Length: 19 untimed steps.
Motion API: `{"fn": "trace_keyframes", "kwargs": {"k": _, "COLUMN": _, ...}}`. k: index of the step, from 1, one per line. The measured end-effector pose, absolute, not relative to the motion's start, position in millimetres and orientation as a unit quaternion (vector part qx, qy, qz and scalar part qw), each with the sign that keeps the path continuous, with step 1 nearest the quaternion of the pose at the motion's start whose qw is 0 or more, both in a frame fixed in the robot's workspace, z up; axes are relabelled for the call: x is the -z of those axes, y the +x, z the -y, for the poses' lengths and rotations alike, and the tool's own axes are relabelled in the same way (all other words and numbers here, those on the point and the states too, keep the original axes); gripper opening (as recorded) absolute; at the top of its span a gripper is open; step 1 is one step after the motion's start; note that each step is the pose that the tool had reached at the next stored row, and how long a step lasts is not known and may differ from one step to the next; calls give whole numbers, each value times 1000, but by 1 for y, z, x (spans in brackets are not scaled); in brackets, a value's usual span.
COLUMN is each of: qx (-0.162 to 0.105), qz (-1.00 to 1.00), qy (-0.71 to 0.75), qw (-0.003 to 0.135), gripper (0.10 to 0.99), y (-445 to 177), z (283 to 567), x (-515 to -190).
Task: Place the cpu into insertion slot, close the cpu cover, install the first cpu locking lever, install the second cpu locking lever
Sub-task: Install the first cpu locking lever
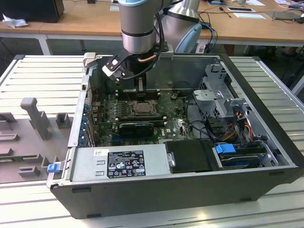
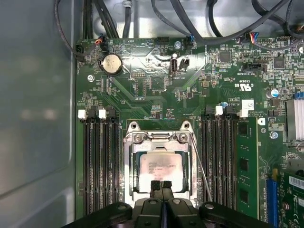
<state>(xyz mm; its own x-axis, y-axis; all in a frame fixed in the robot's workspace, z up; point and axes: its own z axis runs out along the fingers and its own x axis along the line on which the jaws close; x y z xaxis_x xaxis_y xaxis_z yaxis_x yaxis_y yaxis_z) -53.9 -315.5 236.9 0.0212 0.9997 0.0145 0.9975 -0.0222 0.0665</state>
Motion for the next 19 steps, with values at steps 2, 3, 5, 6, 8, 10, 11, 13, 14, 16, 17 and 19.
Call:
{"fn": "trace_keyframes", "kwargs": {"k": 2, "qx": -28, "qz": -699, "qy": 714, "qw": 19, "gripper": 106, "y": -54, "z": 315, "x": -239}}
{"fn": "trace_keyframes", "kwargs": {"k": 3, "qx": -29, "qz": -699, "qy": 714, "qw": 19, "gripper": 106, "y": -54, "z": 315, "x": -240}}
{"fn": "trace_keyframes", "kwargs": {"k": 5, "qx": -29, "qz": -699, "qy": 714, "qw": 19, "gripper": 106, "y": -54, "z": 315, "x": -241}}
{"fn": "trace_keyframes", "kwargs": {"k": 6, "qx": -28, "qz": -699, "qy": 714, "qw": 19, "gripper": 106, "y": -54, "z": 315, "x": -241}}
{"fn": "trace_keyframes", "kwargs": {"k": 8, "qx": -28, "qz": -699, "qy": 714, "qw": 19, "gripper": 106, "y": -55, "z": 315, "x": -243}}
{"fn": "trace_keyframes", "kwargs": {"k": 10, "qx": -28, "qz": -699, "qy": 714, "qw": 19, "gripper": 106, "y": -55, "z": 315, "x": -245}}
{"fn": "trace_keyframes", "kwargs": {"k": 11, "qx": -28, "qz": -699, "qy": 714, "qw": 19, "gripper": 106, "y": -55, "z": 315, "x": -248}}
{"fn": "trace_keyframes", "kwargs": {"k": 13, "qx": -28, "qz": -699, "qy": 714, "qw": 19, "gripper": 106, "y": -55, "z": 315, "x": -254}}
{"fn": "trace_keyframes", "kwargs": {"k": 14, "qx": -28, "qz": -699, "qy": 714, "qw": 19, "gripper": 106, "y": -55, "z": 315, "x": -256}}
{"fn": "trace_keyframes", "kwargs": {"k": 16, "qx": -28, "qz": -699, "qy": 714, "qw": 19, "gripper": 106, "y": -55, "z": 315, "x": -266}}
{"fn": "trace_keyframes", "kwargs": {"k": 17, "qx": -28, "qz": -699, "qy": 714, "qw": 19, "gripper": 106, "y": -55, "z": 315, "x": -271}}
{"fn": "trace_keyframes", "kwargs": {"k": 19, "qx": -28, "qz": -699, "qy": 714, "qw": 19, "gripper": 106, "y": -55, "z": 315, "x": -274}}
